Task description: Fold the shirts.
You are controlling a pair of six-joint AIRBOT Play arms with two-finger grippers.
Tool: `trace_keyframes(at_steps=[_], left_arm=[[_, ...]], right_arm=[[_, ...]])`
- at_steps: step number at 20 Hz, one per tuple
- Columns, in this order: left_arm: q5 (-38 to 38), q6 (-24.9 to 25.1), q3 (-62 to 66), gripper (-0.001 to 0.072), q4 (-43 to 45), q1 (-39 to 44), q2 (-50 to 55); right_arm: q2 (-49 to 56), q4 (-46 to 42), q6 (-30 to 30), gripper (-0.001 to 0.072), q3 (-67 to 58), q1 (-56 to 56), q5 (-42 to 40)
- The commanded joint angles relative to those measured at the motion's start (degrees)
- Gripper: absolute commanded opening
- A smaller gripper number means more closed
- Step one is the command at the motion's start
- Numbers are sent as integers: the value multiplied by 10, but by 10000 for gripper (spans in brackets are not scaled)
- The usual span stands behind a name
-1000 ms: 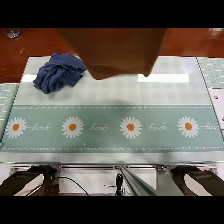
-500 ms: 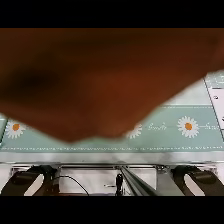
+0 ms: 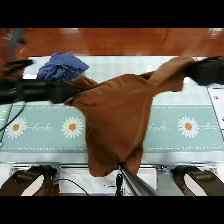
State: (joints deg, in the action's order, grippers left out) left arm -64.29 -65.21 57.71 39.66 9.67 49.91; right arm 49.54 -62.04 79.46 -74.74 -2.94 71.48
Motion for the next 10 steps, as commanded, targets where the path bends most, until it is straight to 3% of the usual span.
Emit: trace_keyframes(at_steps=[1, 6, 7, 8, 9, 10], left_arm=[[139, 28, -23, 42, -2, 14, 129], [152, 25, 4, 46, -33, 14, 265], [152, 24, 4, 109, -37, 14, 279], [152, 23, 4, 335, -37, 14, 290], [145, 24, 5, 716, -37, 14, 297], [139, 27, 8, 706, -33, 12, 301]], right_arm=[[108, 40, 15, 26, 44, 0, -128], [259, 110, 15, 26, 43, 0, -160], [283, 112, 20, 27, 43, 0, -160], [299, 112, 24, 28, 43, 0, -161], [311, 111, 23, 149, 43, 0, -162], [317, 105, 18, 552, 43, 2, -160]])
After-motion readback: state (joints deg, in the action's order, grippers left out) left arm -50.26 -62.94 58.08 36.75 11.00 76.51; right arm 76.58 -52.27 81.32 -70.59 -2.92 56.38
